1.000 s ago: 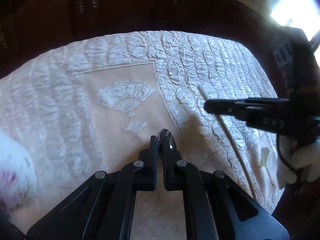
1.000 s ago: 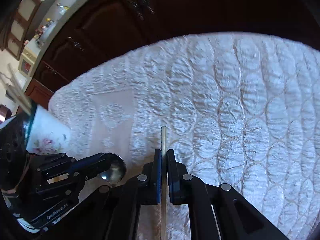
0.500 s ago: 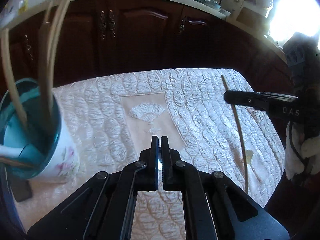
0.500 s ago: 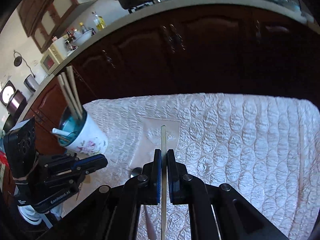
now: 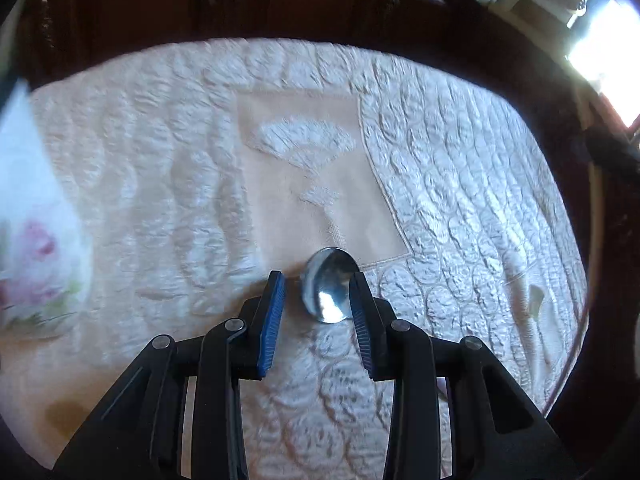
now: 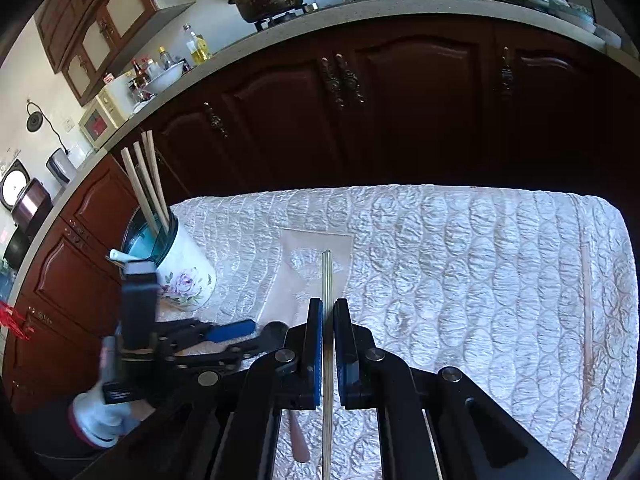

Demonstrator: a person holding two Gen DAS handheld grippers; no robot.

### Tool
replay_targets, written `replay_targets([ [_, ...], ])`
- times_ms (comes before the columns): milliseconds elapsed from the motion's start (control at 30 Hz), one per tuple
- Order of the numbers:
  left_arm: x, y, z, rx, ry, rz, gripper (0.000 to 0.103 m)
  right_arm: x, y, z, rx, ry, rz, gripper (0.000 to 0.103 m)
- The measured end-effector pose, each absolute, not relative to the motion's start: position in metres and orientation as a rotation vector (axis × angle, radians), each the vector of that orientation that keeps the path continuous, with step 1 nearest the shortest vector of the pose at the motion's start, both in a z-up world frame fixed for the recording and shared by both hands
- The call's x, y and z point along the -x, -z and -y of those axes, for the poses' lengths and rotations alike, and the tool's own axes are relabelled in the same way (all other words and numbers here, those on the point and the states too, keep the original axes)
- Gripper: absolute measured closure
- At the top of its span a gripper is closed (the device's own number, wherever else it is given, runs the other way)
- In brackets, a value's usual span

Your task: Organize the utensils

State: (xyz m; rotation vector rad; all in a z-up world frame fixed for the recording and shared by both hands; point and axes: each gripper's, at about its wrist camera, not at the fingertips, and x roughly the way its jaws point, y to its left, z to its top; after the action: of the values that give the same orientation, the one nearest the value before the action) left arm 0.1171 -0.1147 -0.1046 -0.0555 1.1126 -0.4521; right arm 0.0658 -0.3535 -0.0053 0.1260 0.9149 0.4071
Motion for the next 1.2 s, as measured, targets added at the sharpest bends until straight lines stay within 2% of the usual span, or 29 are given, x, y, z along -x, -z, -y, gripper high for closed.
replay_targets([
  [100,-0.118,0.108,0.124,0.026,0.457,-1.104,0.093,-0.066,0.006,0.358,-0.133,-0.402,-0.916,0.098],
  [200,-0.116,0.101,0.122,0.046,0.463,-1.094,0.099,-0.065,0.005,0.358,-0.133,-0.406,-0.912,0.098],
  [700,-0.059,0.005,0.06,0.063,0.411,-0.877,0.102,-0.046,-0.043,0.322,-0.108,-0.48,-0.793,0.098],
  [1200,-0.028,-0.05,0.01,0.059,0.336,-0.759,0.102,-0.045,-0.081,0.252,-0.086,-0.59,-0.704,0.098],
])
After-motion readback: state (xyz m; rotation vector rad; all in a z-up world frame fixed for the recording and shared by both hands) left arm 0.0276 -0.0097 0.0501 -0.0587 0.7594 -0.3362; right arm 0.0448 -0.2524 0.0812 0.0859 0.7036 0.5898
